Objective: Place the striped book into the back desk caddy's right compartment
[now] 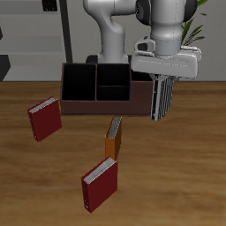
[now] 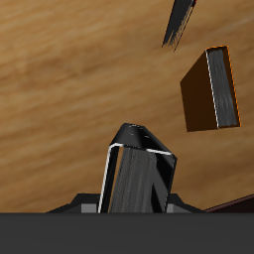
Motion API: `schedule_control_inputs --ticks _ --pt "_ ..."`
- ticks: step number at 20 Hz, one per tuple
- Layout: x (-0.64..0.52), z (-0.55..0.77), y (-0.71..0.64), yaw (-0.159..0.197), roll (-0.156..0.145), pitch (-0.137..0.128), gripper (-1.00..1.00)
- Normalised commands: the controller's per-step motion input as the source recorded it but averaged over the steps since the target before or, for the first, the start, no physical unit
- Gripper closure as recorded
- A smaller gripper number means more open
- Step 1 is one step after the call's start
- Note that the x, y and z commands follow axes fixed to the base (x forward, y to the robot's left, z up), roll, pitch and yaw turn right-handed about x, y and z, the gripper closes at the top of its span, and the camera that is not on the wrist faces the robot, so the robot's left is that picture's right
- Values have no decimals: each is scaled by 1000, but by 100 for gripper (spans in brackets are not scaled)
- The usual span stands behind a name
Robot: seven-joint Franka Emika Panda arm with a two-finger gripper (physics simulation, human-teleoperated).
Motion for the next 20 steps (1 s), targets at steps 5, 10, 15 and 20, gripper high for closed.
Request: schedule_control_inputs --ticks 5,10,15,20 --pt "-271 610 -317 51 -44 -34 100" --pt "-262 382 -163 26 -21 -24 100" --pt "-417 339 -173 51 -18 1 100" --pt "-402 228 -70 40 -8 -19 100"
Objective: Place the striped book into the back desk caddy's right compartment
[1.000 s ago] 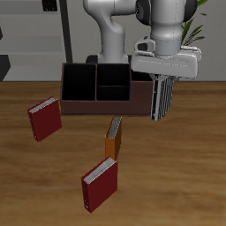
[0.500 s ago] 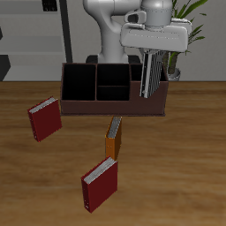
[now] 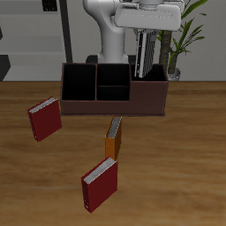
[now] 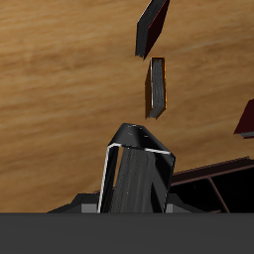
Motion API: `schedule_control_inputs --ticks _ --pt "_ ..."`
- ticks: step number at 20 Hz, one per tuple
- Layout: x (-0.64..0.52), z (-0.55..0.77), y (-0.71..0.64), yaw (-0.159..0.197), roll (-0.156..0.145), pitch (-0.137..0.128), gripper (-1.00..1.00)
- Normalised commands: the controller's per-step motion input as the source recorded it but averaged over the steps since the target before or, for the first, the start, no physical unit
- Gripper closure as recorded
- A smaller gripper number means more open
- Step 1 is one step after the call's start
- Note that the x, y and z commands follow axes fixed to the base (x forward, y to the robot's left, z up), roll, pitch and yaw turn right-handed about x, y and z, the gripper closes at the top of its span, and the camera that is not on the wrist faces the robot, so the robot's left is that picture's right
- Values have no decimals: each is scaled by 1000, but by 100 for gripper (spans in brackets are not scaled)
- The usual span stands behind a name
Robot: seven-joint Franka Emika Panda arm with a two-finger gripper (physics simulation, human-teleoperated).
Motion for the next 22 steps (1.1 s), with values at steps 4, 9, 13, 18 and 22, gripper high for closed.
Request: schedule_control_inputs --ticks 4,9,13,18,22 --pt "-506 191 -11 52 19 10 100" --pt "-432 101 -8 49 8 -13 100" --pt "-310 74 66 28 16 -13 100" --pt "-333 74 12 24 5 -14 100" --pt "-203 -35 -96 24 -29 10 100"
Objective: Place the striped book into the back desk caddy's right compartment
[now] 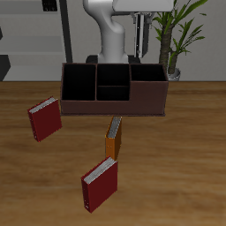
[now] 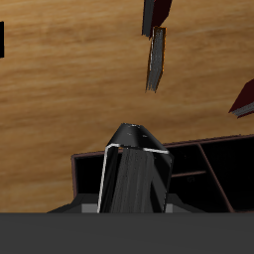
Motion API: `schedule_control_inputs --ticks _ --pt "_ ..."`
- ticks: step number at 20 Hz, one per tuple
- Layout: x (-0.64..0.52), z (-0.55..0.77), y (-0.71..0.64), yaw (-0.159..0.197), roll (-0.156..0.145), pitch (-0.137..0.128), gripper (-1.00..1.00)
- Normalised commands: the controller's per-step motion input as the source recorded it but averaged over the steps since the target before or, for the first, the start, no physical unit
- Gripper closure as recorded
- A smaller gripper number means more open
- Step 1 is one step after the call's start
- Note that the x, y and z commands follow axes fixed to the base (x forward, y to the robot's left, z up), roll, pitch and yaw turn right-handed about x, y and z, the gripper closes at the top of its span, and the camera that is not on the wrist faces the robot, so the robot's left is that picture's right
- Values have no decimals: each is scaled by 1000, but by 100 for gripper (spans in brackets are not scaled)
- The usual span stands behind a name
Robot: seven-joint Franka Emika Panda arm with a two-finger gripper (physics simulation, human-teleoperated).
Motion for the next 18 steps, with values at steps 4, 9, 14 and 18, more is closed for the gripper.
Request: schedule_control_inputs --ticks 4,9,14,18 --pt "-190 -92 -172 6 -35 18 100" --pt "-145 -122 -52 3 -24 30 100" --pt "-218 -81 80 27 18 10 100" --pt "-155 -117 111 16 28 33 100"
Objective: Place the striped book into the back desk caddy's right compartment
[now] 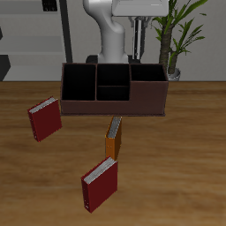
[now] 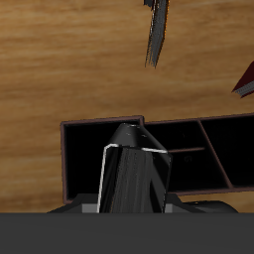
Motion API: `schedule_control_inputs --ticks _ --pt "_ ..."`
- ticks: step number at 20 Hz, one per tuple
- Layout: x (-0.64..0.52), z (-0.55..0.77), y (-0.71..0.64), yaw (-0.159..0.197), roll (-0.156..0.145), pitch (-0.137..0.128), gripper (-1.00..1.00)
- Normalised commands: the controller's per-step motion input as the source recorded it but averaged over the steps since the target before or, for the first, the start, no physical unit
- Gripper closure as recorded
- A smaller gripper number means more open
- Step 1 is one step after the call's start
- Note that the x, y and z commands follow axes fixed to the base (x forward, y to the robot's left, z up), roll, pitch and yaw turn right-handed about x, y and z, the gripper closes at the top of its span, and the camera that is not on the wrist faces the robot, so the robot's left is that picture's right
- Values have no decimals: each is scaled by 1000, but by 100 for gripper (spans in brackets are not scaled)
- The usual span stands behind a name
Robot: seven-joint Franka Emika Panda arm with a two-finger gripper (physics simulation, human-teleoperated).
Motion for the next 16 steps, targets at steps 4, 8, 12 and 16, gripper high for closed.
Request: schedule_control_inputs --ticks 4,8,12,16 --pt "-90 -67 118 21 23 15 100" --pt "59 -97 28 -21 9 63 100" --pt "129 -91 62 5 19 76 100" --pt "124 45 45 -17 24 70 100"
